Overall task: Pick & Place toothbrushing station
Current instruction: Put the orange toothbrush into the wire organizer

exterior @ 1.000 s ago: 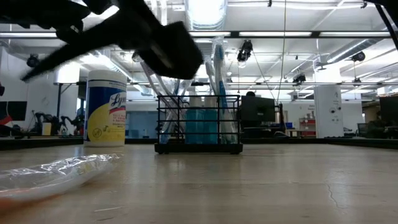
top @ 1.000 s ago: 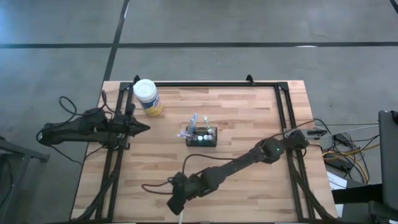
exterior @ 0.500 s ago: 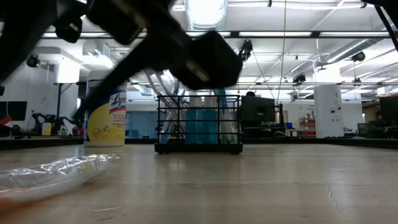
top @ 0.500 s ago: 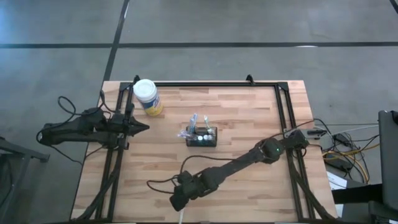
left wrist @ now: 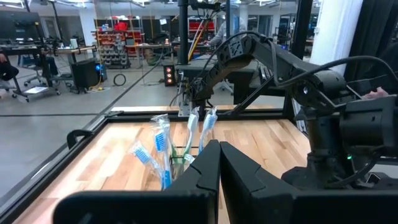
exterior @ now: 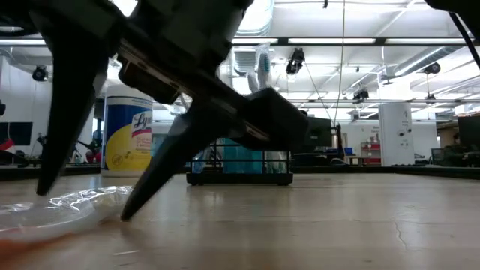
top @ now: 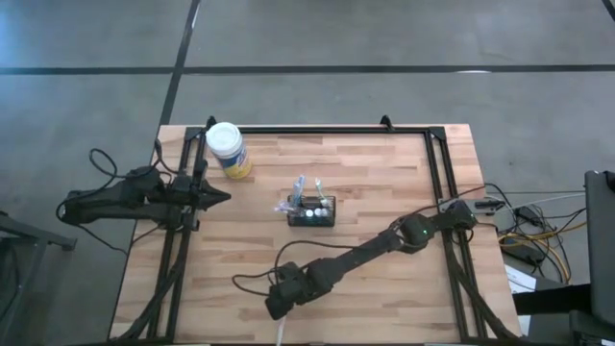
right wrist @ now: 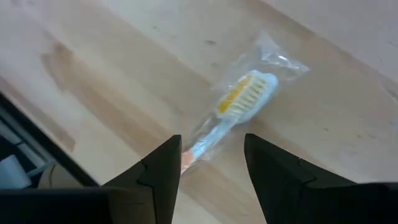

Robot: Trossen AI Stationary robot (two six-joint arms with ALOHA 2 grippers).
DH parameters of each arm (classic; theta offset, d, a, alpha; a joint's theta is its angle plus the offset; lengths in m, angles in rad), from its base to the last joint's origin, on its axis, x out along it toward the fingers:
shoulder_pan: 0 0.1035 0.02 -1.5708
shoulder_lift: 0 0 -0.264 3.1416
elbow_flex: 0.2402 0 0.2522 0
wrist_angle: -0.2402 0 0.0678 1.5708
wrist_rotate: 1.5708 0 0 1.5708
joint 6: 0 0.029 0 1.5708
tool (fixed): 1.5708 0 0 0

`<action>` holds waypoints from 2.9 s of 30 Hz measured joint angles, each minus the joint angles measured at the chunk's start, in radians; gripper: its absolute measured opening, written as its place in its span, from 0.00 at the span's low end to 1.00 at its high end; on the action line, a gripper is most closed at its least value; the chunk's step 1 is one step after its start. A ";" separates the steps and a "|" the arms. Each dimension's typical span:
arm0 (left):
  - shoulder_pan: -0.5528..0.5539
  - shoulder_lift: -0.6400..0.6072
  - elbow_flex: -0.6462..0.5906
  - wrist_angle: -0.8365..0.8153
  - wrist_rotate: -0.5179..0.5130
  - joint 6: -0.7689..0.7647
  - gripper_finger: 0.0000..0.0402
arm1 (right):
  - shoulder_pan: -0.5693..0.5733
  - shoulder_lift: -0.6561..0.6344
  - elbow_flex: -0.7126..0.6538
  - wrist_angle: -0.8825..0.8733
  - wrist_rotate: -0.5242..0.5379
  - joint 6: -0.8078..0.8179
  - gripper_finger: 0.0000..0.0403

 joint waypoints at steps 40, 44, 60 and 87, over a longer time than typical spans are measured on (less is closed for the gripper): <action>0.000 0.000 0.000 -0.007 0.000 0.000 0.03 | -0.107 0.035 0.083 -0.413 0.044 -0.422 0.20; 0.000 0.000 0.000 -0.011 0.000 0.000 0.03 | -0.107 0.042 0.126 -0.417 0.054 -0.484 0.20; 0.000 0.001 0.000 -0.022 0.000 -0.003 0.03 | -0.108 -0.034 0.143 -0.368 -0.019 -0.337 0.45; 0.000 0.001 0.000 -0.021 0.000 0.001 0.03 | -0.095 0.098 0.140 -0.394 -0.041 -0.359 0.30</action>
